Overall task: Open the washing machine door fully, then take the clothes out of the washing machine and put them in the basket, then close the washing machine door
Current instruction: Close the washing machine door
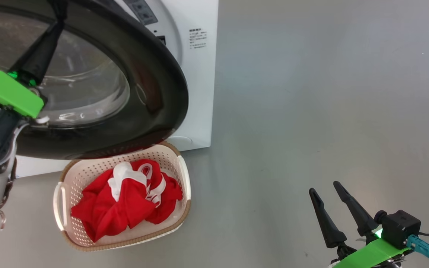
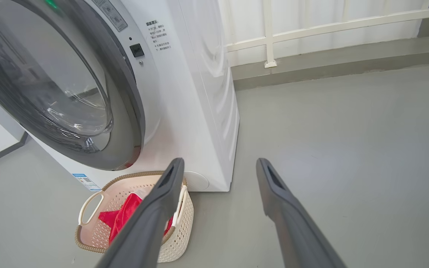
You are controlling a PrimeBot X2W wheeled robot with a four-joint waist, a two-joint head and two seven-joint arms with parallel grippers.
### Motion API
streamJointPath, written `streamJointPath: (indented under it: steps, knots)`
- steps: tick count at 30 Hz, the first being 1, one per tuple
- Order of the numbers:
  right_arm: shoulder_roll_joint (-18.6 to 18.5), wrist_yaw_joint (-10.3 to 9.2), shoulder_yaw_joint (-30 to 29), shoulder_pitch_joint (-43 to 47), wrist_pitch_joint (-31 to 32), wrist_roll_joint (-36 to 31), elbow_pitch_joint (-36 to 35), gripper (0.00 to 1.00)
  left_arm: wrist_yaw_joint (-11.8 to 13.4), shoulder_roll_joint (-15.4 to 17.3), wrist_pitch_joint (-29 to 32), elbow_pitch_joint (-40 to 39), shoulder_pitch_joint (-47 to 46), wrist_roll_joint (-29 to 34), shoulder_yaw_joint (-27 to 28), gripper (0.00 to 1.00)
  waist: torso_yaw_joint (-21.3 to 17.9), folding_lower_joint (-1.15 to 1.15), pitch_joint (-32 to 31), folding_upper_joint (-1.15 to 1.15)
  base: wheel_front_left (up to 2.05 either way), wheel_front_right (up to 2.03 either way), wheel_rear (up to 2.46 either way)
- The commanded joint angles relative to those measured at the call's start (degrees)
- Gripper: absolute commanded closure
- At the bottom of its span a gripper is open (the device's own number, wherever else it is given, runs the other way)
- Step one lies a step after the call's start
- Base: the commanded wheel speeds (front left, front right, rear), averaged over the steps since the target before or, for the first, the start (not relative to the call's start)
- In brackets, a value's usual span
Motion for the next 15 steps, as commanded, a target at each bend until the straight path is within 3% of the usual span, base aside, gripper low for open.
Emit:
streamJointPath:
  steps: [1,15]
  knots:
    - [-0.54,0.28,1.04,-1.87,-0.37,-0.15,-1.27,0.00,-0.33,3.47,-0.82,-0.62,-2.85,-0.46,1.46,1.00,-0.41,0.00,0.37,0.00,0.00,0.00,0.00]
    - [-1.17,0.28,0.88,-0.96,-0.37,-0.38,-1.15,0.00,-0.33,5.81,-4.86,-3.80,1.75,-5.66,-2.66,1.00,2.23,0.00,-1.54,0.00,0.00,0.00,0.00]
